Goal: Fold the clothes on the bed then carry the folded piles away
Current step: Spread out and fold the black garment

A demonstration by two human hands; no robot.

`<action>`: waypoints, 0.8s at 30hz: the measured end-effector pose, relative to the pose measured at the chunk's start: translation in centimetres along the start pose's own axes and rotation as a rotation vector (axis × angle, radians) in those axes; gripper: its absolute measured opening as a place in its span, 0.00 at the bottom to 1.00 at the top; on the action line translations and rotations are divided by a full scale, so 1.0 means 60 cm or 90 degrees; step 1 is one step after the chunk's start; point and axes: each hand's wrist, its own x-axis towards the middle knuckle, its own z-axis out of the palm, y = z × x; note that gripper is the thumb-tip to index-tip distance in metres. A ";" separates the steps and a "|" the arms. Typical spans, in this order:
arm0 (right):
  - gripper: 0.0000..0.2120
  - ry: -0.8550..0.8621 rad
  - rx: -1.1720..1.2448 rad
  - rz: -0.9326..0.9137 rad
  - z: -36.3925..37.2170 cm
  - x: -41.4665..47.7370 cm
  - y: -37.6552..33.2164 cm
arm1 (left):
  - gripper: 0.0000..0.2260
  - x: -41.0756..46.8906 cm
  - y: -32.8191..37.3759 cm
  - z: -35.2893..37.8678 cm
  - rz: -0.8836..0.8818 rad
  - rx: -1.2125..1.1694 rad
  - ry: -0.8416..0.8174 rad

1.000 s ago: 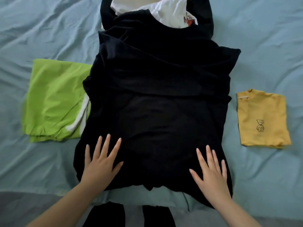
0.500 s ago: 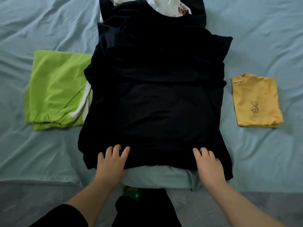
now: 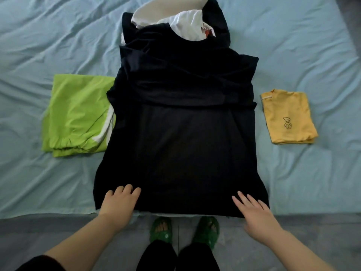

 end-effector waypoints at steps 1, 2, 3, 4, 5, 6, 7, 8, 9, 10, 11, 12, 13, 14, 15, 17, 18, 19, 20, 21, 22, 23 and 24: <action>0.33 0.029 0.064 -0.011 0.003 -0.005 0.002 | 0.32 -0.004 0.014 0.005 0.011 -0.002 0.021; 0.28 0.093 0.130 -0.006 0.002 -0.008 0.007 | 0.33 -0.007 0.033 0.007 0.032 -0.006 0.045; 0.22 0.181 0.198 0.026 0.002 -0.011 0.014 | 0.33 -0.008 0.056 0.009 0.058 -0.015 0.065; 0.17 0.282 0.269 0.077 0.005 -0.012 0.023 | 0.33 -0.008 0.082 0.010 0.086 -0.027 0.077; 0.14 0.377 0.341 0.140 0.007 -0.007 0.035 | 0.32 -0.005 0.113 0.010 0.111 -0.035 0.088; 0.12 0.434 0.413 0.205 0.007 0.000 0.047 | 0.32 0.001 0.147 0.010 0.134 -0.038 0.095; 0.11 0.435 0.491 0.269 0.005 0.010 0.060 | 0.32 0.009 0.184 0.008 0.158 -0.038 0.094; 0.10 0.388 0.580 0.320 0.002 0.022 0.072 | 0.31 0.018 0.223 0.005 0.185 -0.038 0.093; 0.09 0.325 0.667 0.349 -0.001 0.035 0.081 | 0.31 0.029 0.264 0.000 0.208 -0.045 0.098; 0.11 0.276 0.735 0.350 -0.005 0.046 0.088 | 0.30 0.038 0.306 -0.007 0.225 -0.059 0.108; 0.14 0.252 0.792 0.342 -0.006 0.056 0.093 | 0.30 0.046 0.347 -0.016 0.241 -0.076 0.119; 0.14 0.238 0.845 0.329 -0.006 0.064 0.096 | 0.31 0.053 0.386 -0.025 0.255 -0.091 0.128; 0.13 0.222 0.883 0.308 -0.006 0.070 0.097 | 0.33 0.058 0.424 -0.032 0.265 -0.107 0.143; 0.11 0.197 0.901 0.280 -0.006 0.073 0.096 | 0.34 0.062 0.458 -0.039 0.264 -0.109 0.164; 0.10 0.163 0.906 0.251 -0.004 0.076 0.096 | 0.35 0.064 0.486 -0.045 0.251 -0.100 0.175; 0.10 0.112 0.917 0.221 0.002 0.079 0.100 | 0.33 0.072 0.519 -0.045 0.199 -0.120 0.166; 0.12 0.111 0.928 0.218 0.005 0.079 0.104 | 0.28 0.076 0.526 -0.046 0.176 -0.125 0.166; 0.15 0.125 0.940 0.223 0.008 0.080 0.109 | 0.23 0.079 0.527 -0.048 0.161 -0.125 0.172; 0.17 0.143 0.952 0.239 0.010 0.081 0.114 | 0.18 0.080 0.525 -0.049 0.158 -0.120 0.178; 0.17 0.152 0.956 0.263 0.011 0.082 0.119 | 0.15 0.080 0.522 -0.048 0.164 -0.125 0.177; 0.15 0.151 0.957 0.284 0.009 0.083 0.119 | 0.14 0.079 0.519 -0.046 0.169 -0.138 0.176; 0.15 0.141 0.948 0.293 0.006 0.084 0.115 | 0.14 0.076 0.513 -0.044 0.169 -0.149 0.177; 0.15 0.130 0.918 0.285 0.001 0.086 0.110 | 0.14 0.072 0.508 -0.044 0.168 -0.154 0.180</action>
